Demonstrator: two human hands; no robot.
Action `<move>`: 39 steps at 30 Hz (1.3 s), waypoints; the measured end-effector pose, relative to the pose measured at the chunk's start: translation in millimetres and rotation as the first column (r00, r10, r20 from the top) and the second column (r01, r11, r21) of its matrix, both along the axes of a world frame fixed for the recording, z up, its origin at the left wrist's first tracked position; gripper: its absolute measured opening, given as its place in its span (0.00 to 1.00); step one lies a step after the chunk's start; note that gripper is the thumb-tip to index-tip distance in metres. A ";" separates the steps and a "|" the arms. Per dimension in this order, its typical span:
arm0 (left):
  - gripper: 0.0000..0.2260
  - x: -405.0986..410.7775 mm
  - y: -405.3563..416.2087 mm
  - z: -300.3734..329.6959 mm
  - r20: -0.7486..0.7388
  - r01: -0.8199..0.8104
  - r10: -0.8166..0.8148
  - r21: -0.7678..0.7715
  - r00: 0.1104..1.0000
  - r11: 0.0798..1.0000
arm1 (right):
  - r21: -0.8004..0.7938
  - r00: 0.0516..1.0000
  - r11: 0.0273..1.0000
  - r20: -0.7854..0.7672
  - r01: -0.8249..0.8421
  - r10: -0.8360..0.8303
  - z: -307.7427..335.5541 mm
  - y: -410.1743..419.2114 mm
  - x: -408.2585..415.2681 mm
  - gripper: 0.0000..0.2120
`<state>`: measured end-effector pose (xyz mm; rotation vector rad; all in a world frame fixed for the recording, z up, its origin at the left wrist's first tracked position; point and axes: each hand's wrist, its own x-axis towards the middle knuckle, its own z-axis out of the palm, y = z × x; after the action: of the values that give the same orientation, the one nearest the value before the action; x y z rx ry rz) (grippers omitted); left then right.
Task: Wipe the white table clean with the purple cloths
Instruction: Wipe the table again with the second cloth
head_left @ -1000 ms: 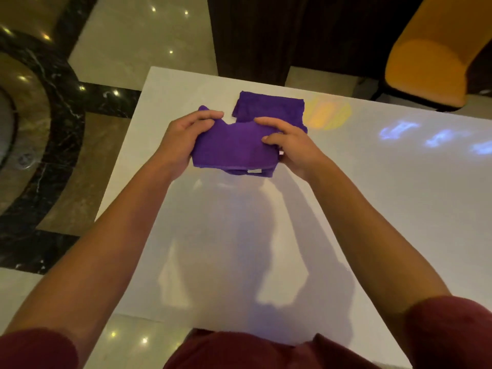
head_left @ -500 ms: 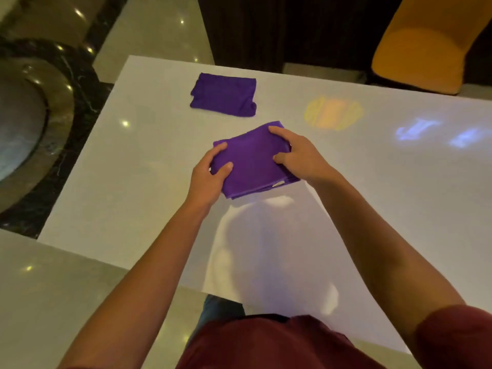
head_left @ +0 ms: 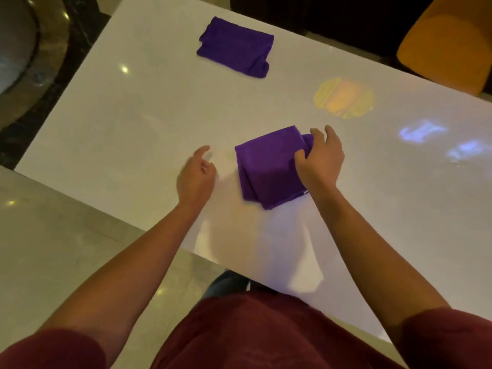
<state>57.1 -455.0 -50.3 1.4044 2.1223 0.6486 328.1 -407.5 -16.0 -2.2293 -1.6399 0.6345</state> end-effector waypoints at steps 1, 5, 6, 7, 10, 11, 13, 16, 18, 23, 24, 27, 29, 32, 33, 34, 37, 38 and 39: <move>0.22 -13.3 2.8 -5.9 -0.102 -0.018 0.022 0.046 0.994 0.999 | 0.033 1.000 0.999 0.009 -0.006 0.006 -2.0 -0.1 -8.8 0.28; 0.26 -50.3 1.7 -34.5 -0.393 -0.035 -0.005 -0.096 0.919 0.995 | -0.058 0.991 0.996 0.113 -0.062 0.069 -29.7 -7.1 -56.1 0.32; 0.26 -57.6 -2.6 -42.7 -0.423 -0.038 -0.030 -0.150 0.905 0.988 | -0.081 0.988 0.995 0.142 -0.050 0.061 -40.9 -11.2 -65.1 0.34; 0.26 -64.0 -8.6 -51.3 -0.447 -0.027 -0.059 -0.184 0.893 0.983 | -0.102 0.985 0.994 0.163 -0.035 0.051 -51.4 -15.0 -70.3 0.35; 0.27 -74.5 -18.9 -67.0 -0.494 0.005 -0.099 -0.189 0.864 0.982 | -0.122 0.965 0.992 0.255 -0.038 0.068 -76.2 -21.5 -75.6 0.36; 0.27 -75.0 -17.4 -69.6 -0.501 0.005 -0.101 -0.188 0.860 0.982 | -0.116 0.956 0.992 0.283 -0.040 0.072 -80.0 -20.4 -76.4 0.35; 0.28 -75.6 -16.0 -72.7 -0.506 0.003 -0.100 -0.189 0.857 0.982 | -0.096 0.947 0.994 0.310 -0.058 0.085 -84.2 -11.7 -81.5 0.36; 0.27 -76.2 -15.9 -72.1 -0.512 0.005 -0.096 -0.176 0.854 0.984 | -0.068 0.935 0.991 0.329 -0.117 0.133 -88.9 19.6 -100.8 0.37; 0.27 -77.3 -15.5 -70.9 -0.502 0.003 -0.086 -0.165 0.861 0.986 | -0.065 0.929 0.982 0.318 -0.178 0.190 -89.2 48.7 -119.3 0.37; 0.27 -79.2 -14.5 -74.1 -0.498 -0.036 -0.032 -0.127 0.866 0.991 | -0.020 0.882 0.931 0.313 -0.364 0.352 -93.8 112.9 -181.8 0.36; 0.27 -79.2 -13.9 -73.8 -0.496 -0.043 -0.024 -0.122 0.868 0.992 | -0.016 0.879 0.928 0.312 -0.373 0.360 -95.1 123.3 -193.9 0.35; 0.28 -79.7 -11.4 -73.9 -0.467 -0.057 0.000 -0.107 0.884 0.993 | -0.038 0.855 0.909 0.326 -0.414 0.403 -98.1 147.1 -217.4 0.34; 0.28 -78.9 -12.7 -74.1 -0.472 -0.070 0.019 -0.089 0.881 0.994 | -0.050 0.828 0.881 0.320 -0.471 0.460 -99.6 149.6 -219.9 0.34; 0.27 -80.3 -14.7 -76.2 -0.476 -0.060 0.019 -0.072 0.879 0.996 | -0.043 0.774 0.823 0.315 -0.566 0.549 -98.8 115.9 -201.5 0.34; 0.26 -80.2 -14.3 -75.2 -0.479 -0.063 0.022 -0.070 0.878 0.996 | -0.031 0.748 0.795 0.316 -0.606 0.583 -97.4 95.6 -189.9 0.34; 0.25 -80.0 -14.3 -73.1 -0.481 -0.065 0.020 -0.077 0.876 0.995 | -0.025 0.722 0.762 0.304 -0.647 0.622 -94.7 72.2 -175.0 0.33; 0.25 -70.9 -12.5 -66.3 -0.504 -0.104 0.026 -0.126 0.863 0.987 | -0.016 0.654 0.687 0.287 -0.727 0.699 -88.6 -9.5 -103.0 0.32; 0.24 -66.2 -12.1 -65.7 -0.509 -0.138 0.044 -0.148 0.859 0.979 | -0.016 0.645 0.678 0.295 -0.735 0.705 -89.6 -37.7 -72.0 0.31; 0.24 -62.1 -11.7 -65.3 -0.511 -0.169 0.063 -0.165 0.857 0.972 | -0.032 0.633 0.673 0.308 -0.739 0.710 -91.6 -63.5 -41.1 0.31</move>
<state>-5.0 -466.7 -115.7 1.4494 2.6058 0.0887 287.0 -471.0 -107.6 -1.5610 -2.7023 0.3651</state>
